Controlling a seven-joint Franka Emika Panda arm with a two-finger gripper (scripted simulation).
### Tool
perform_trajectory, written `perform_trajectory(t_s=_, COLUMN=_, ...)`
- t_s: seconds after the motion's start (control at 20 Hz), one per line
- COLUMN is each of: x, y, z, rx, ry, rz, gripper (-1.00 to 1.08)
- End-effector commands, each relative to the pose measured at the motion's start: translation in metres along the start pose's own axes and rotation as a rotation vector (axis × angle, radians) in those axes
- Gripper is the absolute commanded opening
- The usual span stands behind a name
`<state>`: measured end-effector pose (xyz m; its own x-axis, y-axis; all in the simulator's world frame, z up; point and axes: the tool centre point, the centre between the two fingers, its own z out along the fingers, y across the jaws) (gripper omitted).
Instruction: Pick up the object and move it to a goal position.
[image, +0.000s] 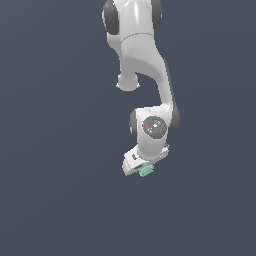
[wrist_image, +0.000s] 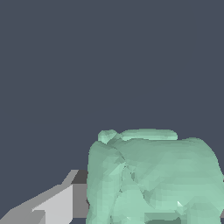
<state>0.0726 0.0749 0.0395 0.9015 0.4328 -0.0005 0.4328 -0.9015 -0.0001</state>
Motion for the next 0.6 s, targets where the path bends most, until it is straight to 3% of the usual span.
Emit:
perform_trajectory(t_s=0.0, x=0.0, y=-0.001, z=-0.002, rx=0.0, ry=0.0, rz=0.0, gripper=-1.0)
perform_trajectory(t_s=0.25, x=0.005, y=-0.013, z=-0.017, rx=0.0, ry=0.0, rz=0.0, gripper=-1.0)
perform_trajectory(t_s=0.55, x=0.018, y=-0.046, z=-0.06, rx=0.0, ry=0.0, rz=0.0, gripper=-1.0)
